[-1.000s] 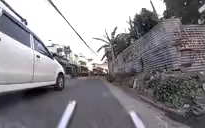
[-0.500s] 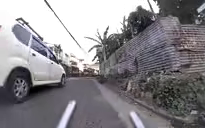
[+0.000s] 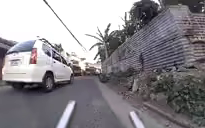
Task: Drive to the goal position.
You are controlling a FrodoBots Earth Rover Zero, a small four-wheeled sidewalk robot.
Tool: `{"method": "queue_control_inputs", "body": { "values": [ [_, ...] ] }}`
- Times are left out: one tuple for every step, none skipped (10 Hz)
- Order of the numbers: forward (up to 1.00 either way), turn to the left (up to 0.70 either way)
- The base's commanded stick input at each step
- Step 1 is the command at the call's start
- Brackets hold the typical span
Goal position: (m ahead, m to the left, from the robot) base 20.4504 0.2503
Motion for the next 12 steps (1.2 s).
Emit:
{"method": "queue_control_inputs", "body": {
  "values": [
    [0.85,0.0],
    [0.85,0.0],
    [0.85,0.0],
    [0.85,0.0],
    [0.85,0.0],
    [0.85,0.0],
    [0.85,0.0],
    [0.85,0.0],
    [0.85,0.0],
    [0.85,0.0],
    [0.85,0.0],
    [0.85,0.0]
  ]
}}
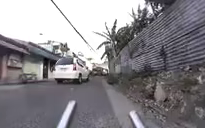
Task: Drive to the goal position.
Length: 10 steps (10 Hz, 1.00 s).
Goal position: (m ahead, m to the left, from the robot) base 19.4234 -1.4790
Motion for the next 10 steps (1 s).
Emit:
{"method": "queue_control_inputs", "body": {
  "values": [
    [0.85,0.0],
    [0.85,0.0],
    [0.85,0.0],
    [0.85,0.0],
    [0.85,0.0],
    [0.85,0.0],
    [0.85,-0.34],
    [0.85,-0.34],
    [0.85,-0.34],
    [0.85,-0.34]
  ]
}}
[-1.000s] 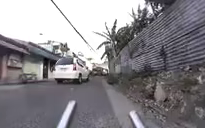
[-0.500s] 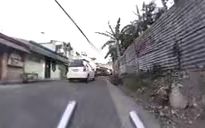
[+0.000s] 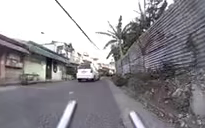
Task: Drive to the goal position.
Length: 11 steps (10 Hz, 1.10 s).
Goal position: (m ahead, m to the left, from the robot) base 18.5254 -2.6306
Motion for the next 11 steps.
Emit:
{"method": "queue_control_inputs", "body": {
  "values": [
    [0.85,0.0],
    [0.85,0.0],
    [0.85,0.0],
    [0.85,0.0],
    [0.85,0.0],
    [0.85,0.0],
    [0.85,0.0],
    [0.85,0.0],
    [0.85,0.0],
    [0.85,0.0],
    [0.85,0.0]
  ]
}}
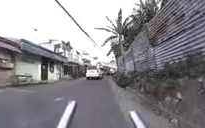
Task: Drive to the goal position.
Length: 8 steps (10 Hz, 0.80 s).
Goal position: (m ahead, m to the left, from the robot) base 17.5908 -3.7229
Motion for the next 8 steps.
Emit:
{"method": "queue_control_inputs", "body": {
  "values": [
    [0.85,0.0],
    [0.85,0.0],
    [0.85,0.0],
    [0.85,0.0],
    [0.85,0.0],
    [0.85,0.0],
    [0.85,0.0],
    [0.85,0.0]
  ]
}}
